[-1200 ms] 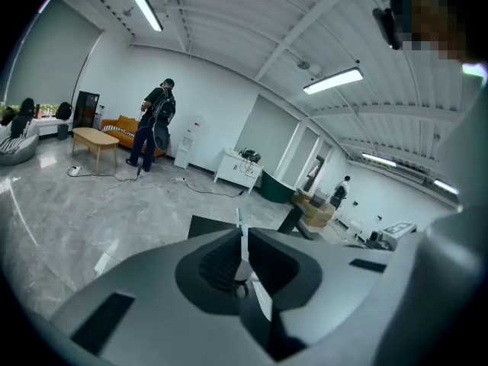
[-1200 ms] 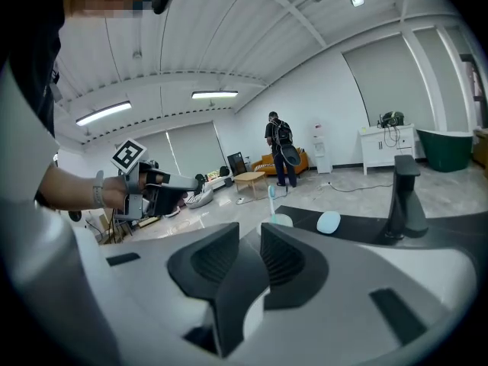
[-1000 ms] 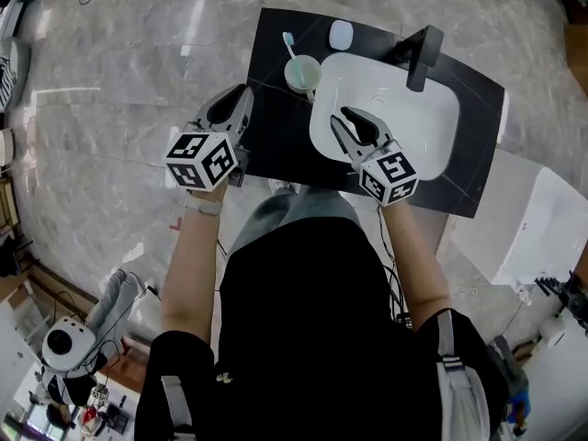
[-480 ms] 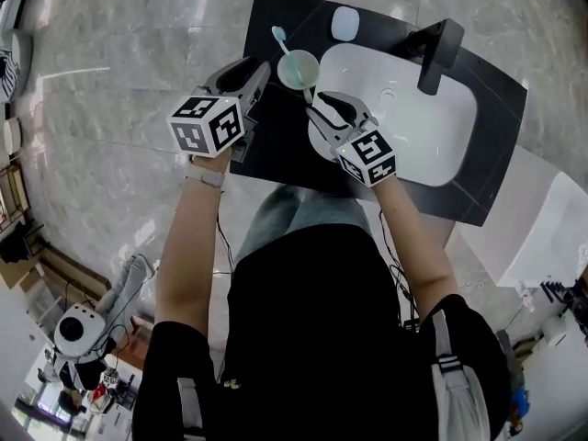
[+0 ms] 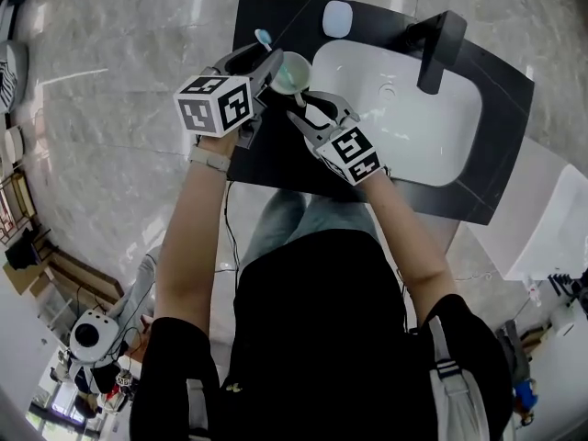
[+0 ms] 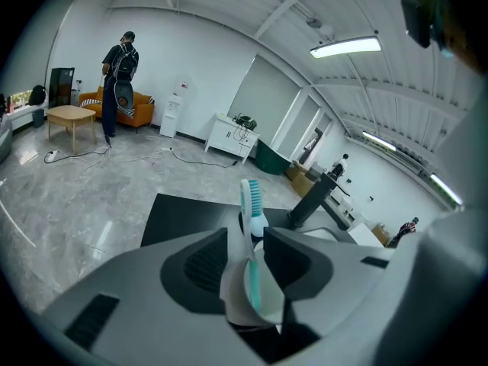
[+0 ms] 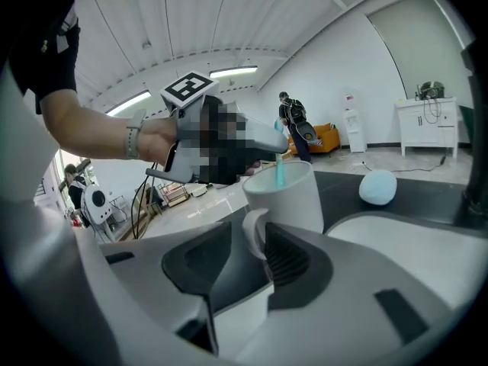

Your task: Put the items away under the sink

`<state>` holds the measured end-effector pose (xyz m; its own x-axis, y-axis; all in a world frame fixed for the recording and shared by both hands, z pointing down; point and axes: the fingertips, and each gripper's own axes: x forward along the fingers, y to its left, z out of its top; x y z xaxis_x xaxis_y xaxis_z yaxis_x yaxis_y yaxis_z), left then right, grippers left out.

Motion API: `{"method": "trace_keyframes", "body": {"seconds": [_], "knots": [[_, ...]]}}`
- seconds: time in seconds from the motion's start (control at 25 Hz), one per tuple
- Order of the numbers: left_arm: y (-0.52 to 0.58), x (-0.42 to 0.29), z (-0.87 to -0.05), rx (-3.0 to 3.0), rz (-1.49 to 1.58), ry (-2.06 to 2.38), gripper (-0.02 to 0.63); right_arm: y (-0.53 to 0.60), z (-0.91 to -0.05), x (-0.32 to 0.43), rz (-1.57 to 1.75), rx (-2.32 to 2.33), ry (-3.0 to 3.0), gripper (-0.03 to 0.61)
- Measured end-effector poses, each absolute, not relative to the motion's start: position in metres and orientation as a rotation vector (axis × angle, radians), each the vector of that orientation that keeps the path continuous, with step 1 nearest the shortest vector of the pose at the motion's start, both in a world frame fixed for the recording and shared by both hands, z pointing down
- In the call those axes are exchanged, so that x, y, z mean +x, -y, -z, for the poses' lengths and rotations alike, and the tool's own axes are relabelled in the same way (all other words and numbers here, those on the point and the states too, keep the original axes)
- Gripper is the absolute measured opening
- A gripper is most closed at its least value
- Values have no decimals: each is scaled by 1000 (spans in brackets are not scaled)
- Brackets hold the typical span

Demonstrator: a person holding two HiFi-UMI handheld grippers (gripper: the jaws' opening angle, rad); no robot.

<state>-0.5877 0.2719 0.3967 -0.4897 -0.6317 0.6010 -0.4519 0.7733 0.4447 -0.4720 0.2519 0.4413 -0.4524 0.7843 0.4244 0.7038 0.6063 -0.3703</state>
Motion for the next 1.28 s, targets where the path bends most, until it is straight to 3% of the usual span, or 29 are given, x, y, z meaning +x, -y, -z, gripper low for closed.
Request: {"method": "trace_keyframes", "body": {"seconds": [0.12,0.36,0.76,1.28], "knots": [[-267,-596,-402,792,296,2167,150,-254,-447,-474,-166,-1169,2266,149],[-261,-598,-401,805,343,2173,49,-257,-449,-475,-146,-1177,2294,97],[-278,-601,-360,778,453,2265,41,-265,-430,-469,109,-1228,2420,54],[-328,-588,-266,794,605,2422,40,-263,-406,-441,136,-1137,2462,49]]}}
